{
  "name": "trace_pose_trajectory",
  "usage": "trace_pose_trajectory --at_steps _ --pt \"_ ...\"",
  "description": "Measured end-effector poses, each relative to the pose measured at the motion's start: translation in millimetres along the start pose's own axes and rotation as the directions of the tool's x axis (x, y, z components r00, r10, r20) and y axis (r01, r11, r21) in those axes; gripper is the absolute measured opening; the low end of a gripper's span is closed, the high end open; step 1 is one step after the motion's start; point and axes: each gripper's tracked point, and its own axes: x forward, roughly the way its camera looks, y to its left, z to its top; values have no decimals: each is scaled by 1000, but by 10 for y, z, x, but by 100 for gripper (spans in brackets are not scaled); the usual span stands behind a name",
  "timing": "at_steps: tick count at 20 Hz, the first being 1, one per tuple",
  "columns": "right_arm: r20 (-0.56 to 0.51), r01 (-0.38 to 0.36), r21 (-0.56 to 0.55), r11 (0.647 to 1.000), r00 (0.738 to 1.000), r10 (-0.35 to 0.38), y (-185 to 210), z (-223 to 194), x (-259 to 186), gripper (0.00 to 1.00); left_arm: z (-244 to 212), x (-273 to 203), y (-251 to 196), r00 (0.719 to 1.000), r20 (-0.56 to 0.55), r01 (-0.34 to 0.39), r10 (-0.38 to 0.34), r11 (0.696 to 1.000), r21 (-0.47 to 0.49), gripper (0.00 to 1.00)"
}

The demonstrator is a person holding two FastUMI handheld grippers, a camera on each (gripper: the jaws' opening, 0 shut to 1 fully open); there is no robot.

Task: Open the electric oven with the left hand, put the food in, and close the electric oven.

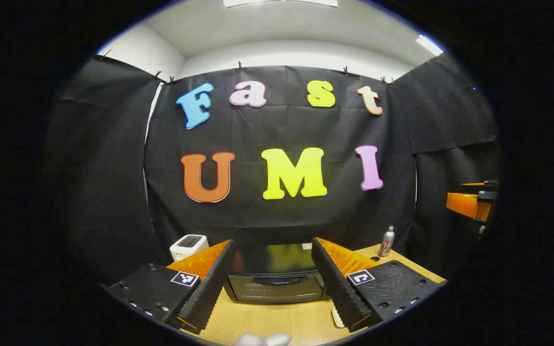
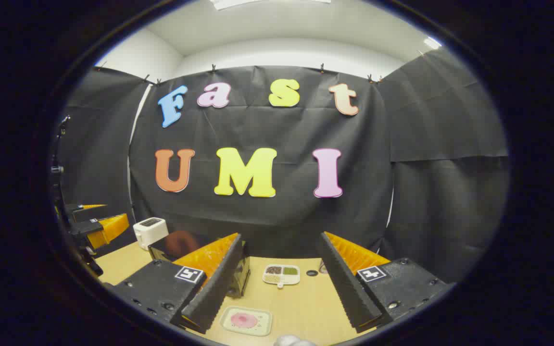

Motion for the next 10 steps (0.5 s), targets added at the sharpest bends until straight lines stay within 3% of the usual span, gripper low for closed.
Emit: trace_pose_trajectory --at_steps 10 --pt "-16 13 12 1000 1000 -12 -68 -2 101 96 -131 187 -67 1000 -17 7 -7 1000 -4 96"
